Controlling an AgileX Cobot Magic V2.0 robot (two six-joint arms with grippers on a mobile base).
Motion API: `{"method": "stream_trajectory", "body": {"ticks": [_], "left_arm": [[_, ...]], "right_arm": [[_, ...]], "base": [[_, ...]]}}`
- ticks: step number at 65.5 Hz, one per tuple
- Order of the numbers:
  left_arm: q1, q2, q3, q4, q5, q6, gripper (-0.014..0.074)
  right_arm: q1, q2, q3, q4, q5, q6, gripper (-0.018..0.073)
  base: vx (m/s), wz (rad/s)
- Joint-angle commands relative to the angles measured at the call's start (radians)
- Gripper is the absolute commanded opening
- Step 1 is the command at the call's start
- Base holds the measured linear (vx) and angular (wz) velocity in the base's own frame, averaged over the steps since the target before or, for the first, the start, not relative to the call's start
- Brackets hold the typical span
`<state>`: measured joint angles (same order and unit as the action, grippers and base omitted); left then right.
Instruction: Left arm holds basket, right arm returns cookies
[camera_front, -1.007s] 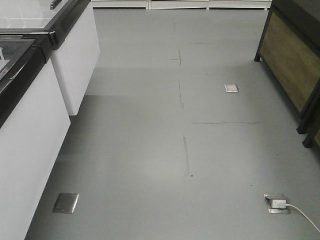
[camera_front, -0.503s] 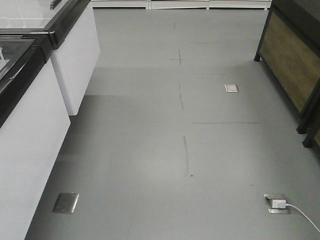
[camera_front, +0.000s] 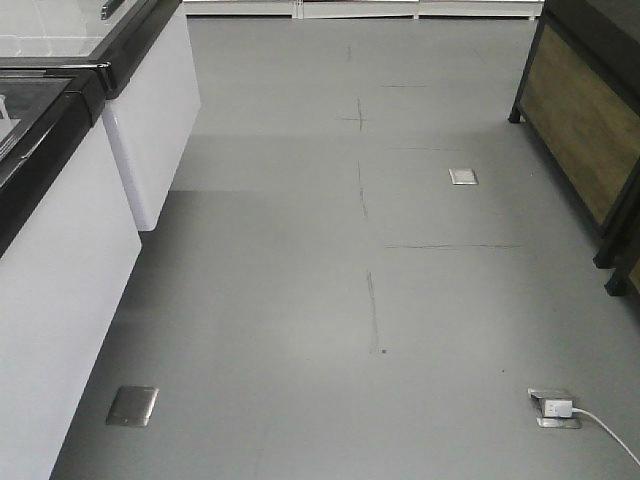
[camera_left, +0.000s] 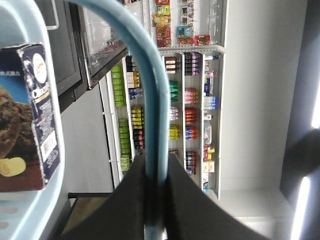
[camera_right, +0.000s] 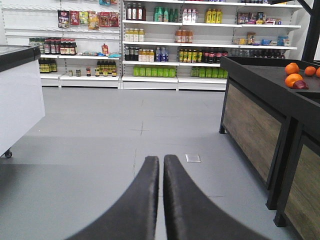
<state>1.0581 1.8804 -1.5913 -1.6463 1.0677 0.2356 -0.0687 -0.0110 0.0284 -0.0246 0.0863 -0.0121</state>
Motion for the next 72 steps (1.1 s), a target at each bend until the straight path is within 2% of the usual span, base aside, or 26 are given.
{"method": "stream_trajectory", "body": {"ticks": [1,9,18,27,37,51,60,66,72], "left_arm": [[-0.046,-0.072,-0.11,-0.137,0.026,0.007,-0.0006],[-0.099,-0.087,-0.248,-0.137,0.025,0.006,-0.0004],[-0.188,-0.13,-0.341,-0.134,0.029,0.053,-0.0004],[-0.312,-0.182,-0.342,-0.119,0.03,0.067,-0.0003],[-0.463,-0.225,-0.326,-0.056,0.055,0.07,-0.0003],[-0.702,-0.328,-0.122,-0.056,0.008,0.162,-0.0003],[-0.863,-0.388,0.054,-0.069,0.007,0.286,-0.0003],[-0.965,-0.421,0.19,-0.139,-0.001,0.386,-0.0003],[-1.068,-0.449,0.32,-0.137,-0.066,0.435,-0.0003]], "right_arm": [[-0.005,-0.013,0.017,-0.003,-0.073,-0.006,-0.0009],[-0.005,-0.013,0.017,-0.003,-0.073,-0.006,-0.0009],[-0.005,-0.014,0.017,-0.003,-0.073,-0.006,-0.0009],[-0.005,-0.014,0.017,-0.003,-0.073,-0.006,-0.0009],[-0.005,-0.014,0.017,-0.003,-0.072,-0.006,-0.0009],[0.002,-0.014,0.017,-0.003,-0.073,-0.006,-0.0009],[0.002,-0.014,0.017,-0.003,-0.073,-0.006,-0.0009],[0.002,-0.014,0.017,-0.003,-0.073,-0.006,-0.0009],[0.002,-0.014,0.017,-0.003,-0.073,-0.006,-0.0009]], "base": [[0.0,0.0],[0.0,0.0],[0.0,0.0],[0.0,0.0],[0.0,0.0],[0.0,0.0],[0.0,0.0],[0.0,0.0],[0.0,0.0]]}}
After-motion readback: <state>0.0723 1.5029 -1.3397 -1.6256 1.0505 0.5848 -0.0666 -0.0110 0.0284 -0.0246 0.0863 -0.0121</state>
